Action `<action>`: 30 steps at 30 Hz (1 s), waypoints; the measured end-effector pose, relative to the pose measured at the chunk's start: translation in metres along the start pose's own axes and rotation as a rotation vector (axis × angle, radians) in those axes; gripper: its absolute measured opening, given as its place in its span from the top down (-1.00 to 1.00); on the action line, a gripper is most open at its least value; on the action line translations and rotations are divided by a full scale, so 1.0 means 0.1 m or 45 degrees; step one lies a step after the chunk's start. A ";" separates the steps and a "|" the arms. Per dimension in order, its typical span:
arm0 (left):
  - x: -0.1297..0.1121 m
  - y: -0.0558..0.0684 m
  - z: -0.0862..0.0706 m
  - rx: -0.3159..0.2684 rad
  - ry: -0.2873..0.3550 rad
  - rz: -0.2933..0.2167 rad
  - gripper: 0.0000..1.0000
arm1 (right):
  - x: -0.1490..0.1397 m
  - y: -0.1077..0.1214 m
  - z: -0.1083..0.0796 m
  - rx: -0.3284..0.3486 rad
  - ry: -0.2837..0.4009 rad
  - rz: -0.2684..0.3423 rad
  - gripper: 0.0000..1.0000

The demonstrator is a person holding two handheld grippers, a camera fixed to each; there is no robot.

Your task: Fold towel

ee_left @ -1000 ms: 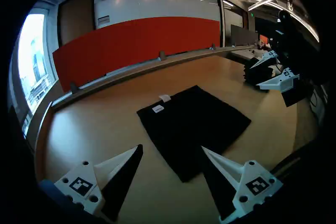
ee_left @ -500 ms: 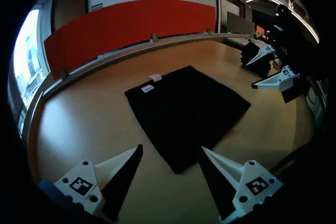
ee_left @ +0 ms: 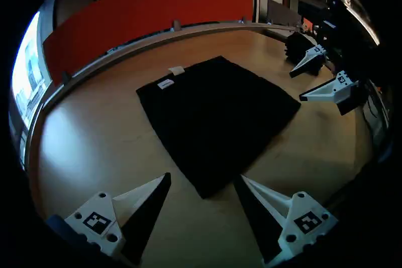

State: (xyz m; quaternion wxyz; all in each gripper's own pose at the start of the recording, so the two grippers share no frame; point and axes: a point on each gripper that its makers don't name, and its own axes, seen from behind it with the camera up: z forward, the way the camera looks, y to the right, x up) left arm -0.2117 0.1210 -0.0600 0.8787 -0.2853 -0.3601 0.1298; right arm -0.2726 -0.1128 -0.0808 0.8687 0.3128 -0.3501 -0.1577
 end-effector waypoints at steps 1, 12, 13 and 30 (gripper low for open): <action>-0.02 0.01 0.01 -0.002 -0.009 0.002 -0.83 | -0.02 0.00 0.01 0.002 -0.006 -0.001 -1.00; -0.18 0.06 0.16 -0.019 -0.091 0.009 -0.84 | -0.24 -0.07 0.09 0.046 -0.074 -0.005 -0.96; -0.19 0.06 0.17 -0.021 -0.096 0.012 -0.83 | -0.26 -0.07 0.09 0.048 -0.078 -0.005 -0.96; -0.21 0.11 0.20 -0.047 -0.123 -0.003 -0.73 | -0.35 -0.11 0.13 0.082 -0.113 -0.008 -0.64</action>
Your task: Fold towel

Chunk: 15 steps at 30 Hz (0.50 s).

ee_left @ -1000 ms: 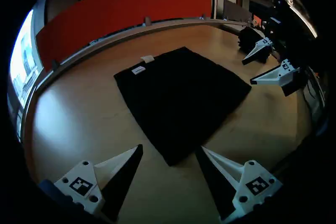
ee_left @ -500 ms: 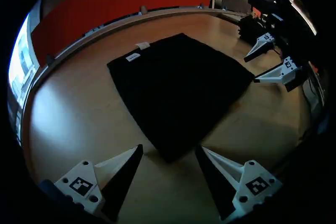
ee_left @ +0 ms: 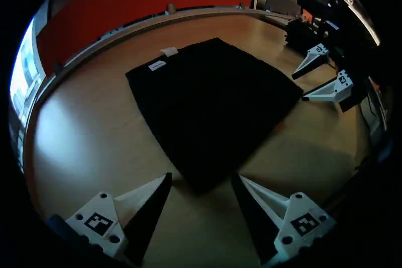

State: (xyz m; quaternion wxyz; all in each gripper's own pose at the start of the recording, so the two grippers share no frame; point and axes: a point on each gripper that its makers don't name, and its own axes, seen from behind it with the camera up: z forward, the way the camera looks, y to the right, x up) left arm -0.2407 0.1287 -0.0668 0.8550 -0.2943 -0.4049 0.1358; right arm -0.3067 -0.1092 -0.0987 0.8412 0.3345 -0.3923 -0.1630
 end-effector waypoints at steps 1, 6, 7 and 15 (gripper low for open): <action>0.00 0.00 0.00 -0.001 -0.001 0.002 -0.72 | -0.01 0.00 0.00 0.001 -0.002 0.000 -0.61; 0.00 0.00 0.00 -0.003 -0.007 0.004 -0.69 | -0.02 -0.02 0.01 0.022 -0.006 0.000 -0.48; 0.00 0.00 0.00 -0.003 -0.011 0.002 -0.69 | -0.02 -0.03 0.01 0.028 -0.007 0.001 -0.43; 0.00 0.02 0.00 0.001 -0.024 -0.006 -0.61 | -0.03 -0.07 -0.01 0.048 -0.010 0.024 -0.21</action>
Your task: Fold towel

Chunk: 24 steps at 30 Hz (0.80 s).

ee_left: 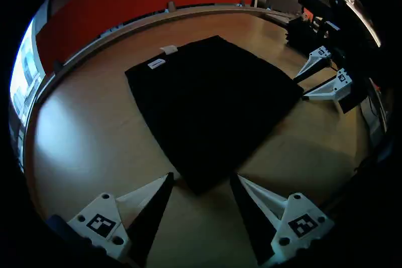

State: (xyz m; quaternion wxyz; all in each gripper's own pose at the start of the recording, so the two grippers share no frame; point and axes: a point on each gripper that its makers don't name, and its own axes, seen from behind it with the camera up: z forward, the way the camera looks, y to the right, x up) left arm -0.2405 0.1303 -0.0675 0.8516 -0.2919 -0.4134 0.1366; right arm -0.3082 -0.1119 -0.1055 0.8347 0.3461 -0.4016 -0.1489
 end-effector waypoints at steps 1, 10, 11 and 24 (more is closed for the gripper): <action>0.00 0.00 0.00 -0.001 0.000 0.000 -0.59 | 0.00 0.00 0.00 0.000 0.000 0.000 -0.20; 0.00 0.03 -0.01 -0.005 -0.009 0.004 -0.45 | 0.00 0.00 -0.01 -0.004 -0.003 0.010 0.18; 0.00 0.03 -0.01 -0.005 -0.010 0.004 -0.37 | 0.00 0.00 -0.01 -0.005 -0.003 0.011 0.21; 0.02 0.04 0.00 0.018 -0.016 -0.008 0.78 | 0.00 -0.03 -0.01 -0.008 -0.003 0.016 0.69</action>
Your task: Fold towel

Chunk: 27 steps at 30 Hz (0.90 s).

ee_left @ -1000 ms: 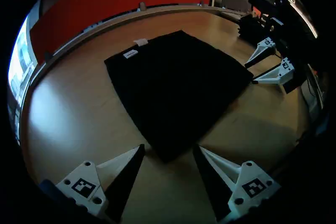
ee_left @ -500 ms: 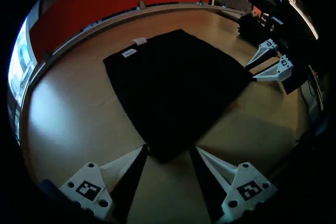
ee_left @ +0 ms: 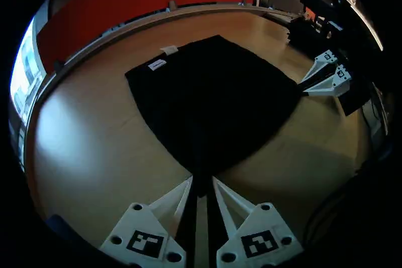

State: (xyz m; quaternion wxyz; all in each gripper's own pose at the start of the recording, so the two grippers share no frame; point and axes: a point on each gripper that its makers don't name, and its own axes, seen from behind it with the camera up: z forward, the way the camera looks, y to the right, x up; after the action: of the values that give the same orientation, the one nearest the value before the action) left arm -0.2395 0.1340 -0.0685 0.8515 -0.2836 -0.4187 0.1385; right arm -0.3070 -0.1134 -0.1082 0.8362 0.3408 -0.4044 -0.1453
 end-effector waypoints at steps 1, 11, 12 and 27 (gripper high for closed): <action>0.00 0.00 0.00 0.000 -0.002 -0.001 0.78 | 0.01 0.00 0.00 -0.002 0.002 0.003 0.71; 0.06 -0.03 -0.08 0.003 0.000 -0.026 0.79 | 0.15 0.01 -0.10 -0.004 0.054 0.029 0.75; 0.08 -0.03 -0.10 0.007 0.002 -0.029 0.79 | 0.18 0.01 -0.12 -0.005 0.064 0.028 0.75; 0.30 0.04 -0.54 0.004 0.028 -0.080 0.79 | 0.61 0.02 -0.59 -0.020 0.189 0.052 0.75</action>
State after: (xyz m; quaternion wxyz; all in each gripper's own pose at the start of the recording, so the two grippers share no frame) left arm -0.1781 0.1320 -0.0781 0.8604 -0.2705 -0.4178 0.1090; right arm -0.2232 -0.1166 -0.0973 0.8694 0.3356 -0.3469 -0.1058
